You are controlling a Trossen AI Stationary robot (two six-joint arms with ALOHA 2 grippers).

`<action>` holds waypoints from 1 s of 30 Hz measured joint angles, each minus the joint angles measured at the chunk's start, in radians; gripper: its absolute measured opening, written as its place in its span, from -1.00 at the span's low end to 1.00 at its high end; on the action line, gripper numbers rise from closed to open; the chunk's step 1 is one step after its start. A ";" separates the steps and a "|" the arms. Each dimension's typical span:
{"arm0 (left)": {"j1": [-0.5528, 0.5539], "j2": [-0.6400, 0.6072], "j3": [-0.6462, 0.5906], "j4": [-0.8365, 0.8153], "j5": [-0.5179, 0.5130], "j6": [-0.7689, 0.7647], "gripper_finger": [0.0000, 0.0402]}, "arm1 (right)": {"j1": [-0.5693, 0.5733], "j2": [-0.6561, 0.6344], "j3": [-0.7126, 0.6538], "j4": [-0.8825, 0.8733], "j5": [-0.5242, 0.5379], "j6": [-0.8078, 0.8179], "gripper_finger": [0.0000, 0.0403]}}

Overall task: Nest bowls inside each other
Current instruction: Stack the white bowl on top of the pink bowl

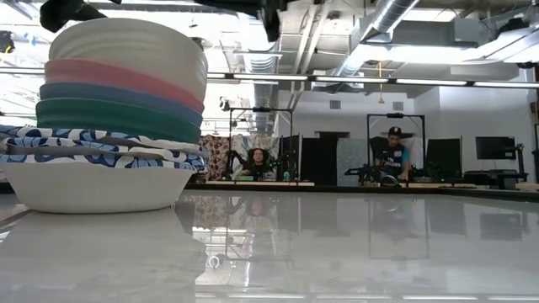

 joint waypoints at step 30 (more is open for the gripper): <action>0.000 0.000 0.000 -0.002 -0.026 -0.029 0.12 | 0.027 0.192 0.014 0.091 -0.061 0.059 -1.00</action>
